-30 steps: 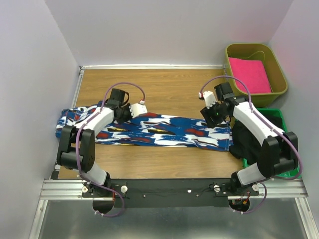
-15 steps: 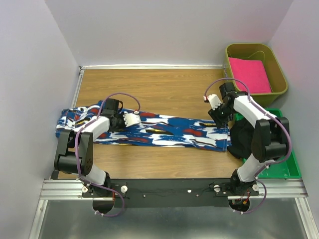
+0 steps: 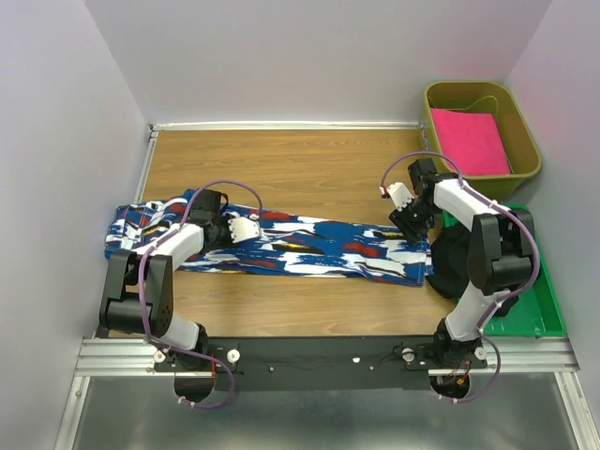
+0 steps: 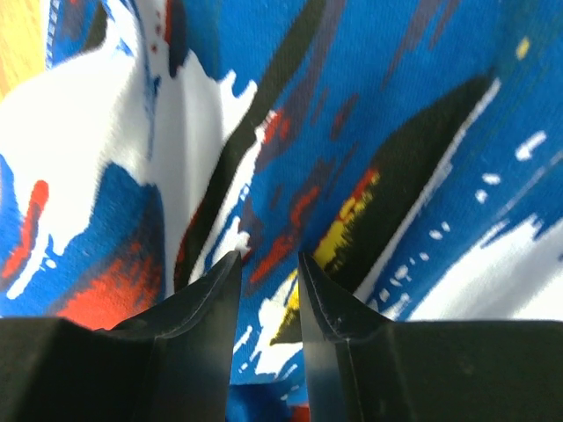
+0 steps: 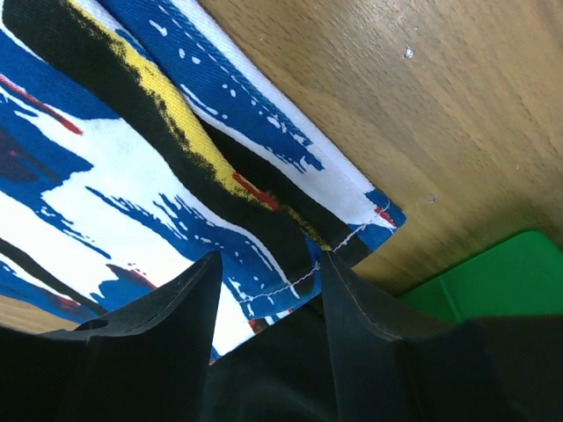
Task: Fold and stack the mixed laundry pile
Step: Fold the trousers at the center of the board.
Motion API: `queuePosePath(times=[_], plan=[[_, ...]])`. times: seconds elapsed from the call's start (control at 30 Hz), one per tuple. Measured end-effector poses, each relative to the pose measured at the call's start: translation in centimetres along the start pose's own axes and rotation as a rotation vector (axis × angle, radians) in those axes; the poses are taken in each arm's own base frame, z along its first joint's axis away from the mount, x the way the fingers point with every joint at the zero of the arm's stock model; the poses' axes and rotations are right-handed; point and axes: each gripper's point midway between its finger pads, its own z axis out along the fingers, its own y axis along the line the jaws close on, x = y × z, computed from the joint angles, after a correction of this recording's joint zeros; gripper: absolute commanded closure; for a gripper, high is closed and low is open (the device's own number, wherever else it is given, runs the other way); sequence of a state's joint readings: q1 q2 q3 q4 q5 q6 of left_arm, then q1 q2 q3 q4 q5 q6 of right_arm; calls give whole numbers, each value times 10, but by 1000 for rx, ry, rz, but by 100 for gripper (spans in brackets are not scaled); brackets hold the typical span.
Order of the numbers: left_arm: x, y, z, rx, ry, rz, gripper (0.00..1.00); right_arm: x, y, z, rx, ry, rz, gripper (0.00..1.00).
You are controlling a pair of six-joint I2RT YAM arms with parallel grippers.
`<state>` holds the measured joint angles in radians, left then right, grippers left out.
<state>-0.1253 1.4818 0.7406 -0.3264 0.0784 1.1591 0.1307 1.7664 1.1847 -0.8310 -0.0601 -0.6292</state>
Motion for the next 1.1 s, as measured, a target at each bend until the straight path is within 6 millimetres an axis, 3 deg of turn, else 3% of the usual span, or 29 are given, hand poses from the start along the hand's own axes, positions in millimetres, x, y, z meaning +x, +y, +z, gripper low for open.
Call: queuePosePath(times=[0.37,0.5,0.7,0.87,0.97,1.0,1.1], plan=[[9,-7,-15,11,31,-9,59,5,-8,15,-38,48,33,46],[11,-4,-24,-10,29,-9,59,3,-12,10,-38,46,43,77],[28,-12,-25,1,59,-20,60,-8,-18,-6,-37,27,37,99],[52,-21,-23,22,101,-44,62,-16,-23,-19,-30,14,28,99],[63,-19,-22,16,115,-62,62,-15,-23,-22,-32,20,22,81],[64,-18,-21,14,116,-64,62,-14,-22,-23,-36,25,19,67],[66,-15,-20,7,119,-69,62,-11,-20,-23,-49,38,11,58]])
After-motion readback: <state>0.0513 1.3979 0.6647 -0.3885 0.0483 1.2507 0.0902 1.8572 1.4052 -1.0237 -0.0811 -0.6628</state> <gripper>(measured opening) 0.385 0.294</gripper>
